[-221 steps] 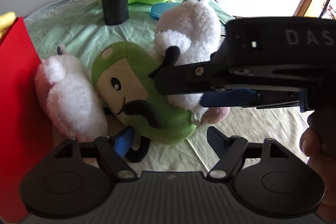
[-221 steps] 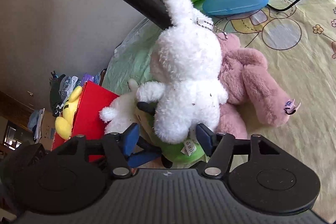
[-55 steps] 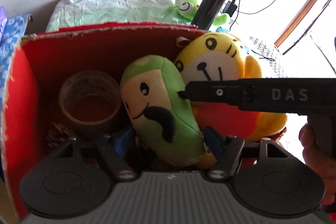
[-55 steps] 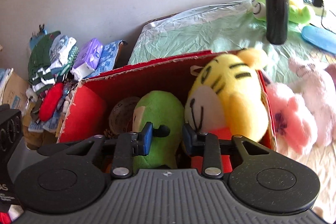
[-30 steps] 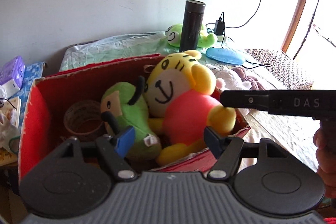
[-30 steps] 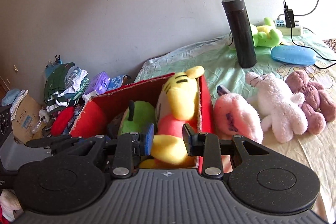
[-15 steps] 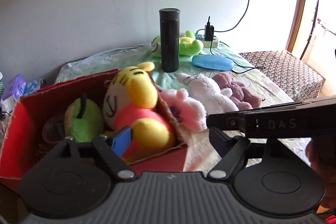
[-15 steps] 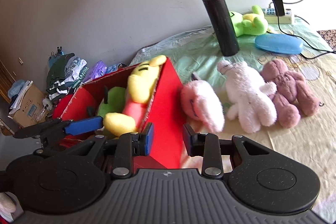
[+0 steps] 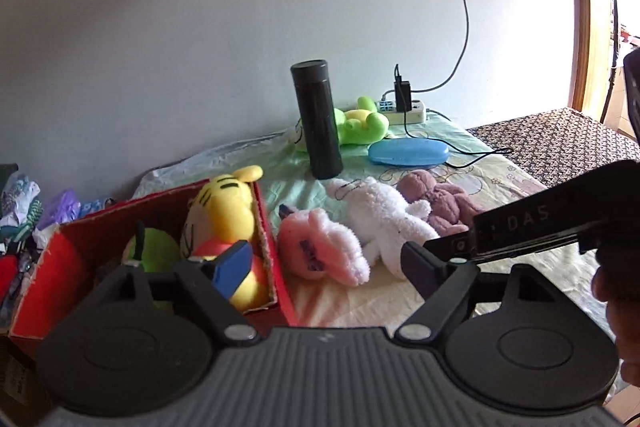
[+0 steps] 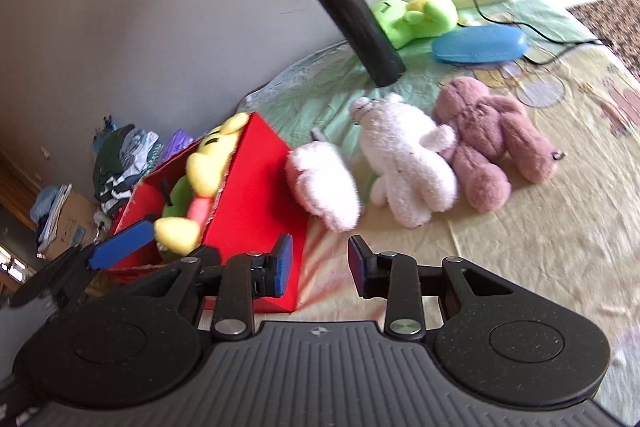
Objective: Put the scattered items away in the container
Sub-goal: 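Move the right gripper back toward the pink teddy bear, then close the right gripper on the pink teddy bear's body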
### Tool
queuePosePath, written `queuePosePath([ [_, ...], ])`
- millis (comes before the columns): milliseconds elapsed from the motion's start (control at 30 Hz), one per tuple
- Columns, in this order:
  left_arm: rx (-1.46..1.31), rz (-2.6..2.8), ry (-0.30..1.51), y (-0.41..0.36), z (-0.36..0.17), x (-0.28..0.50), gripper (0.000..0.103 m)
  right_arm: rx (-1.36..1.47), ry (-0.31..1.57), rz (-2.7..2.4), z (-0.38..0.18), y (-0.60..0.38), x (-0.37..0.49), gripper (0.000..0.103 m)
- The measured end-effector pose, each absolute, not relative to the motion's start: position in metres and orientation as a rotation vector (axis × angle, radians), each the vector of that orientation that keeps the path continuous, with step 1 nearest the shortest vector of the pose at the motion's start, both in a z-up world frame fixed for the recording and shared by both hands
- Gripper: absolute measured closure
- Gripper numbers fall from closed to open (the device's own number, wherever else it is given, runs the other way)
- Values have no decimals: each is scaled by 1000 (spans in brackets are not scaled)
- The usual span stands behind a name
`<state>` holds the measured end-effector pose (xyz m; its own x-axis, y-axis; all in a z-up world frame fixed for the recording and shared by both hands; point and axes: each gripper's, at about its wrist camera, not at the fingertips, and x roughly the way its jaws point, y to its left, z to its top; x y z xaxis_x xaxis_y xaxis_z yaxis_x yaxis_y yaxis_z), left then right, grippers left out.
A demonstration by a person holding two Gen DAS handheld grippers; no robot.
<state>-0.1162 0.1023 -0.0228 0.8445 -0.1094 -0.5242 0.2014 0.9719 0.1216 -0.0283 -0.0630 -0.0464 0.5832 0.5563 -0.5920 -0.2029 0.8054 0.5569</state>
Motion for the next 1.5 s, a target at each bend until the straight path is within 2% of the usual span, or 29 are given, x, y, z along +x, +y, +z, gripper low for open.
queuePosePath([
  [200, 77, -304, 677, 83, -46, -97, 20, 471, 879, 356, -63, -78, -16, 69],
  [300, 13, -347, 796, 81, -66, -83, 27, 484, 889, 289, -73, -88, -12, 69],
  [367, -15, -351, 834, 81, -74, -77, 29, 505, 910, 252, -81, -96, -9, 69],
  [933, 114, -544, 842, -5, -100, -36, 33, 571, 894, 32, -107, -172, 5, 66],
  [1100, 200, -556, 851, -30, -119, -10, 32, 586, 843, 49, -105, -188, 22, 58],
  [1500, 95, -493, 932, -13, -140, 24, 31, 449, 876, 158, -126, -161, 76, 56],
])
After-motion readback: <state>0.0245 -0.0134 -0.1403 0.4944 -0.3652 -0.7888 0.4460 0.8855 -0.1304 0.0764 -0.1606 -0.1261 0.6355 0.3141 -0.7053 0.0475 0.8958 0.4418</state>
